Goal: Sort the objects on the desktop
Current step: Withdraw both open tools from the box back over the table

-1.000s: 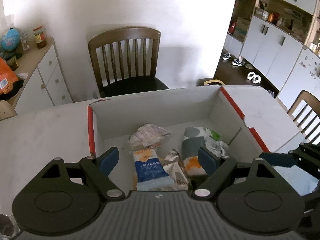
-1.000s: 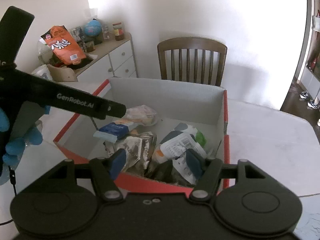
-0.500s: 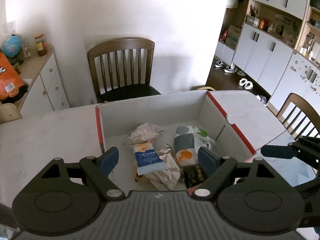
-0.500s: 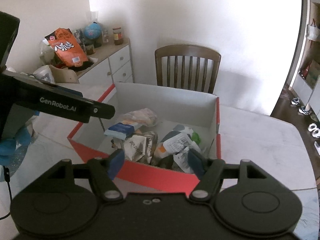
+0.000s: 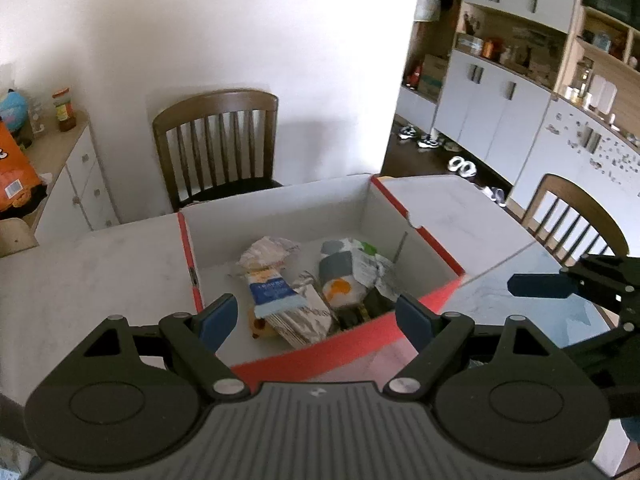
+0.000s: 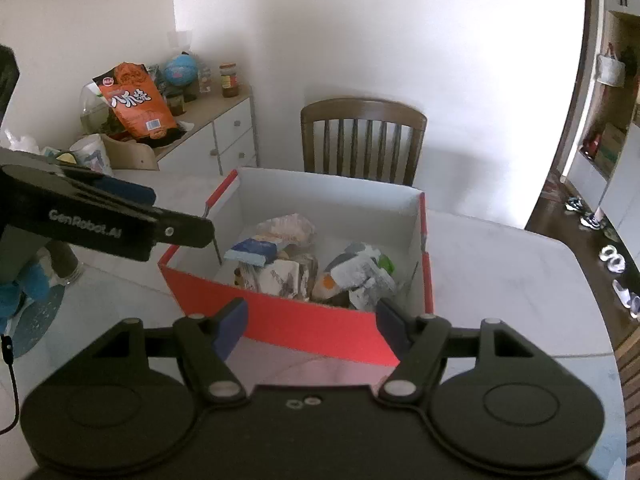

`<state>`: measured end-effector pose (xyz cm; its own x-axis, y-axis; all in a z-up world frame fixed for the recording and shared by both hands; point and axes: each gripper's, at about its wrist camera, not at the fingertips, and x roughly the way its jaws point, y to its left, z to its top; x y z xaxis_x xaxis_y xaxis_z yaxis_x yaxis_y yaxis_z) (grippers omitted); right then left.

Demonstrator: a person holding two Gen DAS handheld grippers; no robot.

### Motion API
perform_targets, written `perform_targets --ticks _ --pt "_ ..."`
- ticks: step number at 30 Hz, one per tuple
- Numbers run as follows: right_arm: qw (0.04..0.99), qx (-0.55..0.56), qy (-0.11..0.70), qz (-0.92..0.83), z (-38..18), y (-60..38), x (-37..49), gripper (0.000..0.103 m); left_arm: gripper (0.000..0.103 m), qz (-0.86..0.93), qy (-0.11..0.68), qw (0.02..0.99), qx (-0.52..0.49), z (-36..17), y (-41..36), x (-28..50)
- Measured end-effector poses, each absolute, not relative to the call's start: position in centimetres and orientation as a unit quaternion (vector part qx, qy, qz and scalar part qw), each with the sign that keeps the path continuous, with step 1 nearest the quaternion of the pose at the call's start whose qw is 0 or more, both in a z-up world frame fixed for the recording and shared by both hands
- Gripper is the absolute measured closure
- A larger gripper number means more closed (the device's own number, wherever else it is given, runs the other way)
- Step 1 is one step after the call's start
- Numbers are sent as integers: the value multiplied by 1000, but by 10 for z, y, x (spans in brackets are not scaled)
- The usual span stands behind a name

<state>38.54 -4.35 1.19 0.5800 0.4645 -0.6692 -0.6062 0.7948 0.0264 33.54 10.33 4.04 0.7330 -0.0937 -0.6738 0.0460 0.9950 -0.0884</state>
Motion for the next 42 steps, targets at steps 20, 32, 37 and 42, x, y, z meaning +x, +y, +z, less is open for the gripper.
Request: perform_targets --ticks 20,32,37,42 --pt "888 -110 360 263 -17 -66 313 30 0 -89 345 934 -20 19 63 255" --pt "888 -106 374 245 -43 -76 287 30 0 -107 342 933 -14 -6 58 232" --pt "887 -107 378 242 -51 -81 283 30 0 -112 342 933 -11 -16 56 227" --pt "888 -104 382 236 -61 -86 281 30 0 -115 344 932 -17 -27 58 225"
